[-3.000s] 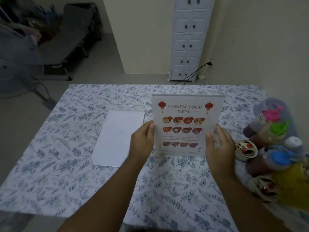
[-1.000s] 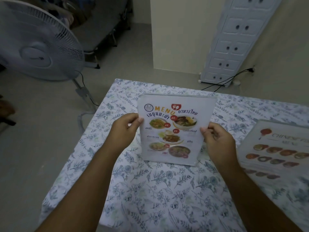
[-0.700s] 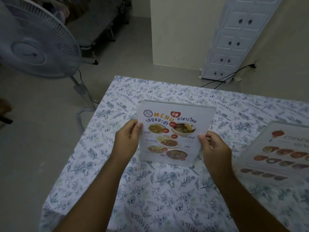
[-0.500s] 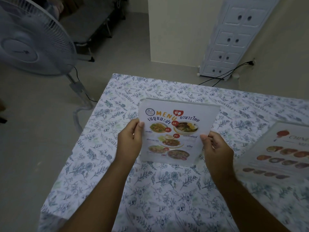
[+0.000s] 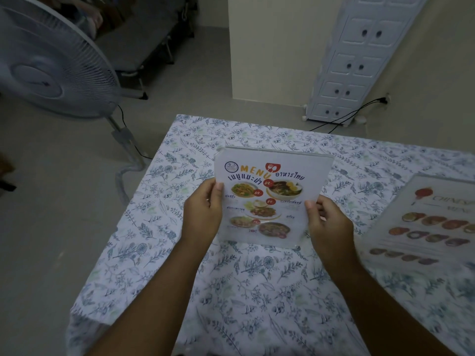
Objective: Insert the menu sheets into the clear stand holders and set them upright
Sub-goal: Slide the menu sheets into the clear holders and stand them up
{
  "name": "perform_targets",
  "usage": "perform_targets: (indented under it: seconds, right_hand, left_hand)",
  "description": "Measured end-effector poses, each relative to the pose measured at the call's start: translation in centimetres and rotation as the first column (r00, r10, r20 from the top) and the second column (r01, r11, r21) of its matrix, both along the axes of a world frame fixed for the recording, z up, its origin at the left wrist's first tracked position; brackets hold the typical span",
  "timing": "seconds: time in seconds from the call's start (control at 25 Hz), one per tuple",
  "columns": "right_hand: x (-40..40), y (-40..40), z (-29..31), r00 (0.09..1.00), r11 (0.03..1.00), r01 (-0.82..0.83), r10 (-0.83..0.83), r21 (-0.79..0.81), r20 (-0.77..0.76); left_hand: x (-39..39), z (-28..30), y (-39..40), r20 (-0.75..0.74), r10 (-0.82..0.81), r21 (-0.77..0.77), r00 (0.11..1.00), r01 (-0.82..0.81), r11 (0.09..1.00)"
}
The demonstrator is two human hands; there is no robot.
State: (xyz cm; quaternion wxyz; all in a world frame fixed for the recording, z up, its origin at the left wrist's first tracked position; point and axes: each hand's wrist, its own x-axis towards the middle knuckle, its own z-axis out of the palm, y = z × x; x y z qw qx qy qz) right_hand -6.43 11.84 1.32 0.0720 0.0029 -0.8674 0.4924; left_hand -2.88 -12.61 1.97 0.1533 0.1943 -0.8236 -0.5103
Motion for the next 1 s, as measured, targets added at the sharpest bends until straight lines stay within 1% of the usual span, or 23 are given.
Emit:
perform_targets:
  seconds: [0.08,0.12,0.2,0.32,0.4,0.48,0.56,0.72,0.76,0.84,0.88,0.96,1.0]
  right_hand:
    - [0.9,0.9,0.7,0.992,0.994,-0.11,0.11,0.006,0.063]
    - [1.5,1.7,0.9,0.982,0.985,-0.17,0.167,0.035,0.094]
    - [2.7,3.8,1.1,0.962,0.951,-0.25,0.224,0.182,0.155]
    - [4.9,7.6,1.8,0.951,0.868,-0.31,0.283,0.388,0.127]
    - [6.2,10.3,2.1,0.944,0.815,-0.329,0.301,0.477,0.136]
    - [7.3,13.2,2.0,0.947,0.785,-0.32,0.271,0.531,0.169]
    - [8.2,15.8,2.0,0.958,0.771,-0.285,0.208,0.57,0.198]
    - [9.1,20.3,1.7,0.967,0.724,-0.187,0.015,0.664,0.256]
    - [9.1,21.3,1.7,0.962,0.731,-0.151,-0.046,0.665,0.269]
    - [9.0,23.1,2.0,0.951,0.783,-0.062,-0.141,0.618,0.274]
    - [8.6,23.8,2.5,0.955,0.826,-0.012,-0.157,0.564,0.251]
    - [7.4,24.9,3.2,0.966,0.918,0.091,-0.176,0.387,0.188]
    - [6.6,25.2,3.5,0.96,0.933,0.143,-0.211,0.33,0.183]
  left_hand:
    - [1.2,0.8,0.8,0.019,0.029,-0.014,0.999,-0.029,0.999]
    - [2.2,1.3,1.7,0.032,0.064,-0.04,0.997,-0.062,0.997]
    - [4.2,2.2,4.2,0.046,0.101,-0.095,0.994,-0.096,0.991]
    - [7.1,2.7,9.2,0.049,0.017,-0.242,0.999,-0.005,0.97]
    - [7.9,2.3,12.3,0.08,-0.066,-0.331,0.995,0.089,0.939]
    - [8.3,1.9,15.1,0.118,-0.141,-0.385,0.983,0.176,0.906]
    - [8.3,1.8,17.8,0.144,-0.232,-0.424,0.962,0.272,0.864]
    - [6.3,1.2,21.8,0.17,-0.415,-0.529,0.894,0.438,0.727]
    - [5.5,1.1,22.5,0.186,-0.457,-0.531,0.87,0.48,0.699]
    - [4.1,1.4,23.6,0.22,-0.5,-0.481,0.838,0.539,0.691]
    - [3.1,1.5,24.0,0.239,-0.509,-0.456,0.827,0.559,0.693]
    - [0.9,1.8,24.8,0.246,-0.525,-0.354,0.814,0.58,0.733]
    - [-0.1,2.1,25.2,0.231,-0.531,-0.286,0.815,0.578,0.764]
